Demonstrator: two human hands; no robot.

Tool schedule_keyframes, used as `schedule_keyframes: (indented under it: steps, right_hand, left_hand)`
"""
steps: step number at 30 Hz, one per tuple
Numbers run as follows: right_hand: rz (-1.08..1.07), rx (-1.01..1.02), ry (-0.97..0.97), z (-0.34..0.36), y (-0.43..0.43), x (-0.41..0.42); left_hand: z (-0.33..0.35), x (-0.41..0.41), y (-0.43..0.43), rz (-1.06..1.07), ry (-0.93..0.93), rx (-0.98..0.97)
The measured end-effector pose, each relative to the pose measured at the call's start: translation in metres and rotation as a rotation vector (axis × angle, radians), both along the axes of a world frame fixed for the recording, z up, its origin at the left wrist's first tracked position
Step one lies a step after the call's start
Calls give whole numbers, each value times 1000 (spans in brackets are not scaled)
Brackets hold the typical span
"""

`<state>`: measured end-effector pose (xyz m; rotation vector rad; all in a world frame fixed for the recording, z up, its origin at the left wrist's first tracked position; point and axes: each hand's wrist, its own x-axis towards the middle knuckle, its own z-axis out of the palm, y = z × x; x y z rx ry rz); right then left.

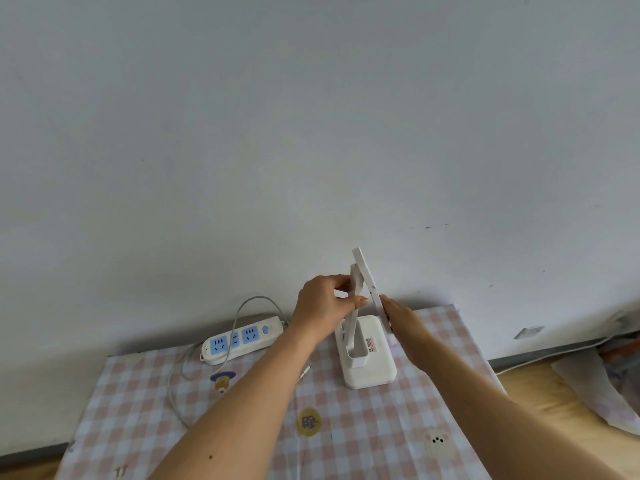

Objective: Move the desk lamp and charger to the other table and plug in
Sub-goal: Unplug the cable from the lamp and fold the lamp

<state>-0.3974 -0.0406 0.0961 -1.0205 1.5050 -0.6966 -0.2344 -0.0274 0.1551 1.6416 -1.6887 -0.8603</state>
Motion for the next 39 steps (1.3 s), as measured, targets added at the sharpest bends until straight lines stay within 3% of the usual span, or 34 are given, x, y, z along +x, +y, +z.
schedule_keyframes:
  steps: [6,16,24,29,32,39]
  right_hand:
    - [-8,24,-171,-9,4,14]
    - [-91,85,-235,-17,6,23]
    - [-66,-11,-133,-8,12,17]
    - [-356,-182,241,-11,27,17]
    - [-475,-238,323,-15,39,15]
    - [-292,-303,395,-18,72,52]
  left_hand:
    - [1,0,1,-7,22,5]
    - [1,1,2,-9,47,11]
    - [-2,5,9,-2,47,-6]
    - [-9,26,14,37,8,3]
    - [-19,45,22,85,11,3]
    - [-42,96,37,252,2,-15]
